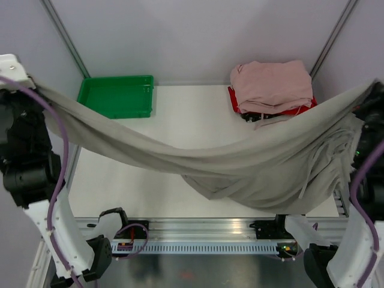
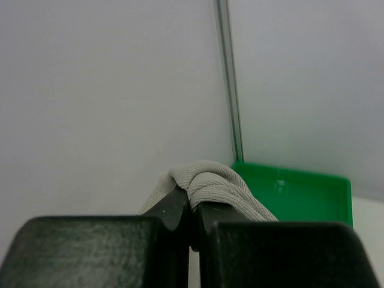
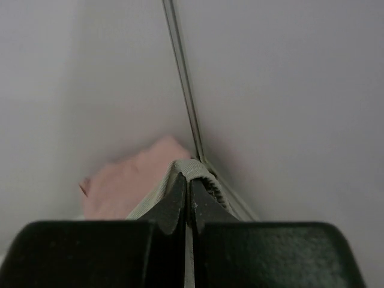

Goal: Fold and stack the trousers
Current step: Flatten the trousers out

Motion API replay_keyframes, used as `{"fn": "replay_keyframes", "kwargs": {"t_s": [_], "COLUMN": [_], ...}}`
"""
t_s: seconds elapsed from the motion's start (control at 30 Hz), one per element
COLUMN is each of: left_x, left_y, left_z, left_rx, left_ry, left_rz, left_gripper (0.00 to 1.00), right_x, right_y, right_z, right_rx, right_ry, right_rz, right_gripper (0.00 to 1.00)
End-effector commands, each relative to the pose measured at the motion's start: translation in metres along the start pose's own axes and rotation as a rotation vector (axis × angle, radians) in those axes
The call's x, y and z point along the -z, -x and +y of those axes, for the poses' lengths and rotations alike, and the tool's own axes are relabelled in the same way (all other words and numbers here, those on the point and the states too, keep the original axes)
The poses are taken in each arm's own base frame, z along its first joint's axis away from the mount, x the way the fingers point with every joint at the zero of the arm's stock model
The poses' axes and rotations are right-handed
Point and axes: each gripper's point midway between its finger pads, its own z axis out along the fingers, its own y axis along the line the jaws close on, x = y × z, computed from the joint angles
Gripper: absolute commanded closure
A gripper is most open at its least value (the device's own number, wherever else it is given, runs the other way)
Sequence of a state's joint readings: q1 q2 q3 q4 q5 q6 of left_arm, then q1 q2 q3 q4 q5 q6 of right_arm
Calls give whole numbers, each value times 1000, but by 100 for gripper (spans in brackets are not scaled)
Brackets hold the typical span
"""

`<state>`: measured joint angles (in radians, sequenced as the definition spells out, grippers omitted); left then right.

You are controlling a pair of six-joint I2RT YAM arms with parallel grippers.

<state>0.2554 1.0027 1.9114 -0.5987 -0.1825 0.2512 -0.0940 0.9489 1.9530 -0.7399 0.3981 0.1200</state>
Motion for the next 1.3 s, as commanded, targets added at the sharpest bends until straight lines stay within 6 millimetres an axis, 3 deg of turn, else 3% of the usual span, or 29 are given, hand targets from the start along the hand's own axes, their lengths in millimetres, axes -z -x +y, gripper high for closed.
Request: {"fn": "replay_keyframes", "kwargs": {"t_s": [0.0,0.03,0.07,0.17,0.2,0.27,0.3,0.33,0.4,0.43,0.57,0.73,0.8,0.87,0.97,1.1,1.13,1.27], "left_x": [-41,-44,-41,-45,-48,-53,-54,-56,-57,-56,-51,-58,-51,-52,-48,-38,-33,-16], "left_y": [-169,-193,-228,-277,-287,-316,-326,-346,-364,-383,-426,-461,-475,-475,-459,-419,-397,-342], "left_z": [-69,-80,-93,-116,-121,-131,-135,-140,-146,-150,-151,-153,-152,-142,-127,-104,-97,-79], "left_rx": [24,28,35,73,80,86,86,86,93,90,52,18,-12,-56,-107,-159,-160,-210], "left_ry": [-171,-202,-244,-312,-324,-340,-349,-355,-357,-364,-335,-321,-321,-290,-261,-225,-221,-235], "left_rz": [482,536,610,679,693,765,793,845,896,951,1053,1125,1199,1209,1191,1115,1062,899], "left_gripper": [98,98,98,98,98,98,98,98,98,98,98,98,98,98,98,98,98,98], "right_x": [-38,-41,-46,-59,-59,-73,-74,-81,-90,-96,-109,-116,-122,-121,-121,-106,-103,-84], "right_y": [-135,-168,-184,-235,-266,-285,-303,-307,-334,-351,-387,-429,-427,-424,-399,-363,-346,-301], "right_z": [-19,-26,-31,-50,-50,-53,-49,-49,-49,-52,-55,-68,-70,-76,-80,-88,-87,-96], "right_rx": [121,163,187,203,187,140,122,99,90,88,96,121,132,151,172,190,187,200], "right_ry": [-177,-210,-240,-278,-238,-239,-201,-191,-175,-186,-192,-243,-260,-295,-322,-364,-364,-410], "right_rz": [340,404,435,541,604,596,633,619,673,709,748,823,827,835,795,767,734,649], "right_gripper": [100,100,100,100,100,100,100,100,100,100,100,100,100,100,100,100,100,100]}}
